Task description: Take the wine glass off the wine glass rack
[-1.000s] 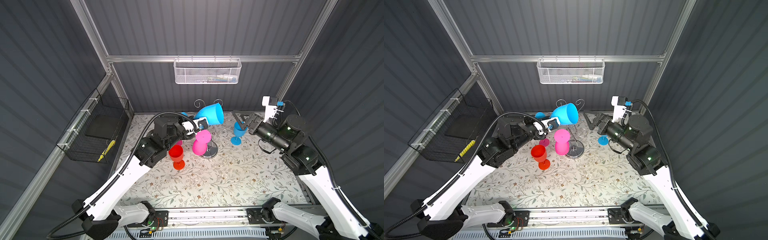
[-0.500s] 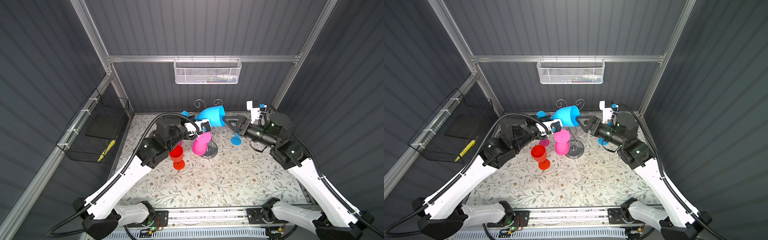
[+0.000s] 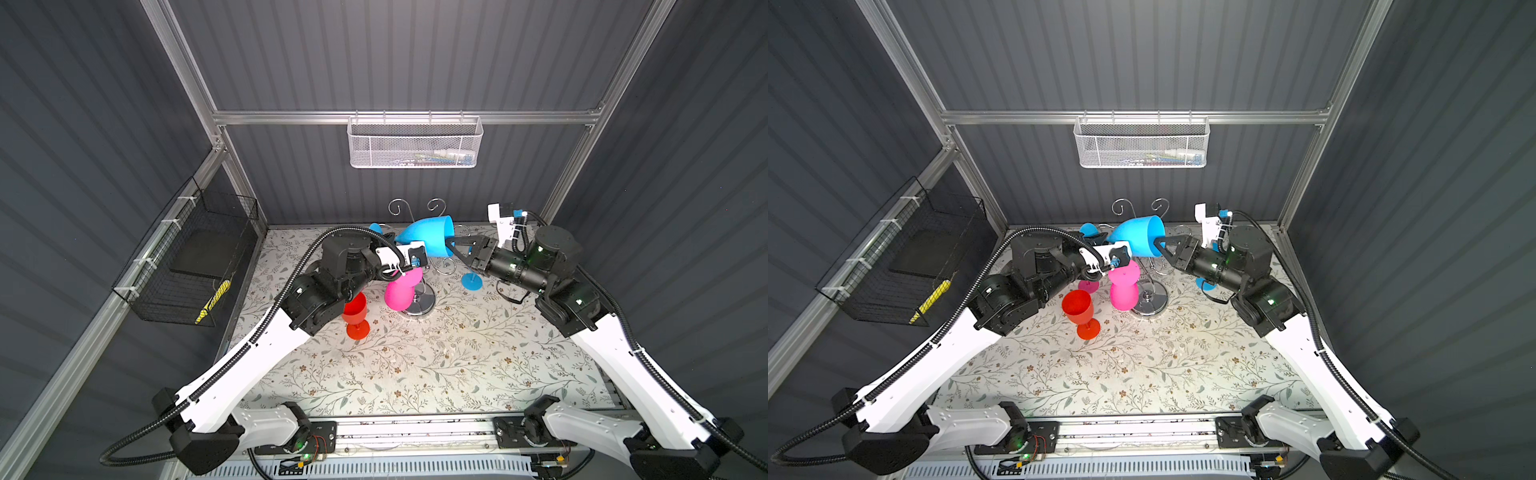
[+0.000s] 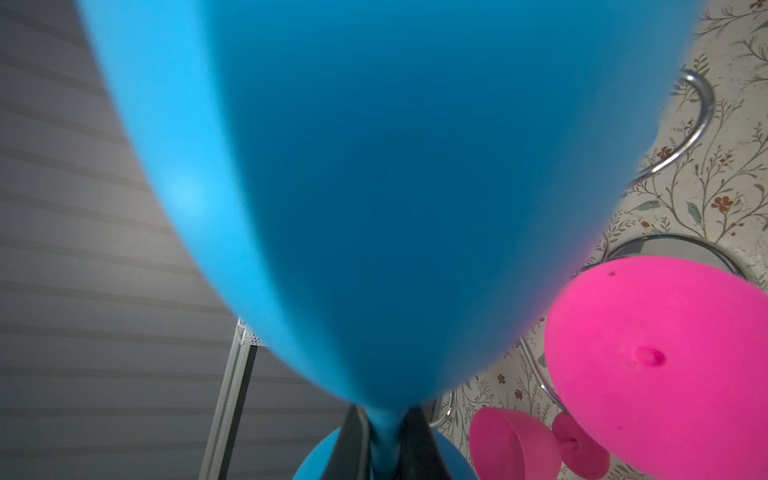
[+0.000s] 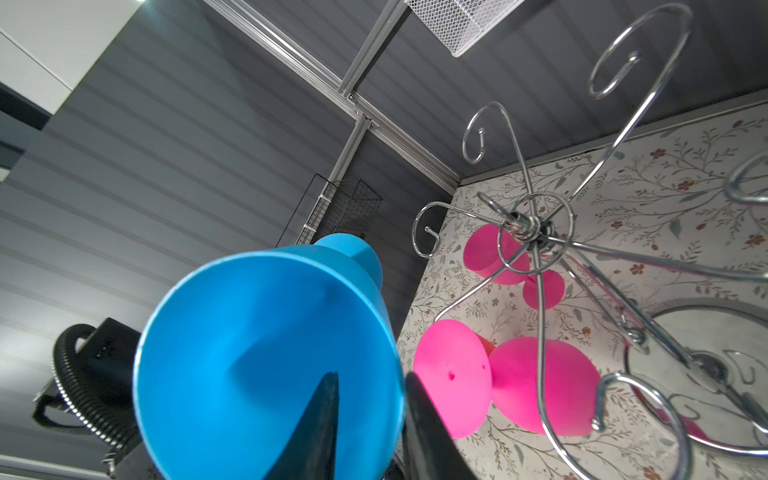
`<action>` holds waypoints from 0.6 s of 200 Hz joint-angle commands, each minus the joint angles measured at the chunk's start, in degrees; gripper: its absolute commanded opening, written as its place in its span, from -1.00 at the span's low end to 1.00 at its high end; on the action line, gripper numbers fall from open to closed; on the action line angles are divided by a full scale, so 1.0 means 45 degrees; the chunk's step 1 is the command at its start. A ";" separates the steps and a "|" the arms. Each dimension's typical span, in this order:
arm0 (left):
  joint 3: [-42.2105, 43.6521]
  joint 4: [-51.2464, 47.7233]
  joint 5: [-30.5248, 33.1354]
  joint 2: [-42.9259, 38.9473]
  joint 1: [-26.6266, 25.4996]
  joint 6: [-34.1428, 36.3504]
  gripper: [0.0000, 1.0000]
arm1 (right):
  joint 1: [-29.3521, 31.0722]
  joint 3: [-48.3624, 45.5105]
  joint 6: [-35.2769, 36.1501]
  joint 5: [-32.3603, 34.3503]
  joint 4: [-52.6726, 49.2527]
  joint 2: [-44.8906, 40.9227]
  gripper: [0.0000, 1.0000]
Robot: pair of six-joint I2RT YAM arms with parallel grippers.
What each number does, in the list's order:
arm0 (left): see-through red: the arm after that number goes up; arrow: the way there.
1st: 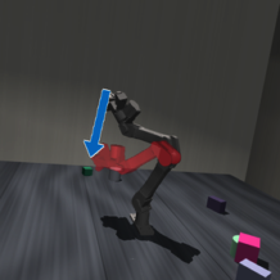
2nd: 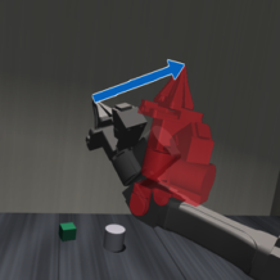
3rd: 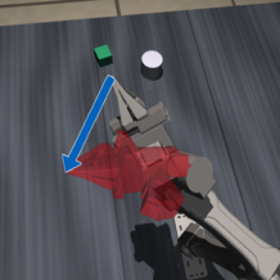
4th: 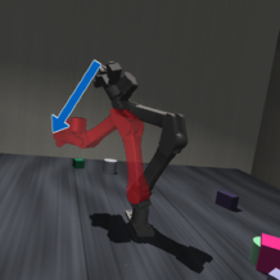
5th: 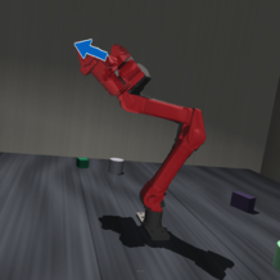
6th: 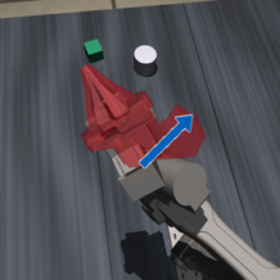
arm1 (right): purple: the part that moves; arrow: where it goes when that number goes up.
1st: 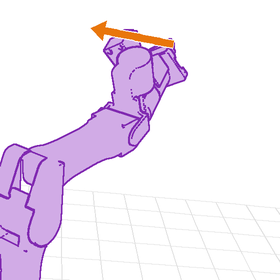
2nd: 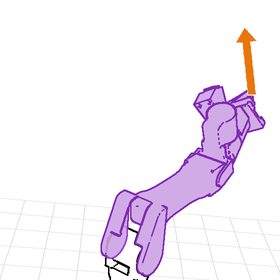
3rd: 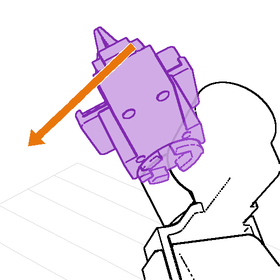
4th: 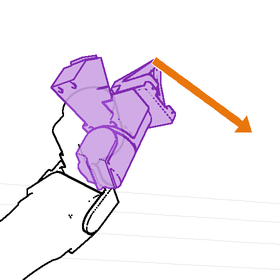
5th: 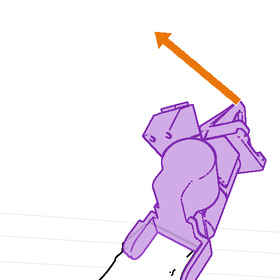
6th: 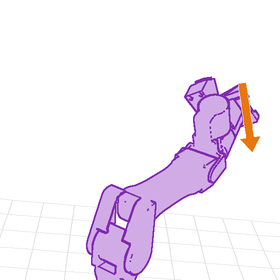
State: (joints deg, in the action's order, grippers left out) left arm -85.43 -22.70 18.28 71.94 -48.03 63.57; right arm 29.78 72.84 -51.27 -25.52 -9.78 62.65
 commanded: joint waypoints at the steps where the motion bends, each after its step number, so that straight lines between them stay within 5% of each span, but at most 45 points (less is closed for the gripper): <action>1: 0.0029 0.0044 0.0051 0.0035 -0.0147 0.0767 -1.00 | 0.0003 -0.0073 -0.0065 -0.0218 0.0338 0.0002 -0.61; 37: 0.0258 0.0186 -0.0143 -0.0120 -0.0183 0.0634 -0.89 | -0.0006 -0.0154 -0.0148 -0.0073 0.0435 -0.0009 -1.00; 57: 0.0581 0.0495 -0.0237 -0.0331 -0.0179 0.0623 -0.48 | 0.0003 -0.0161 -0.0206 -0.0091 0.0569 0.0052 -1.00; 85: 0.0859 0.1183 -0.0215 -0.0632 -0.0173 0.0534 0.33 | 0.0002 -0.0099 -0.0245 -0.0062 0.0764 0.0099 -1.00; 94: 0.0859 0.1199 -0.0215 -0.0691 -0.0183 0.0442 0.95 | -0.0016 -0.0092 -0.0229 -0.0053 0.0842 0.0117 -1.00; 120: 0.0859 0.1390 -0.0292 -0.0987 -0.0184 -0.0068 0.99 | -0.0079 -0.0044 -0.0253 -0.0012 0.0982 0.0085 -1.00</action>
State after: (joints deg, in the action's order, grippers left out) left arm -81.76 -18.92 18.00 70.32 -48.66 64.05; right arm 29.67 72.25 -52.14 -25.15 -8.27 63.24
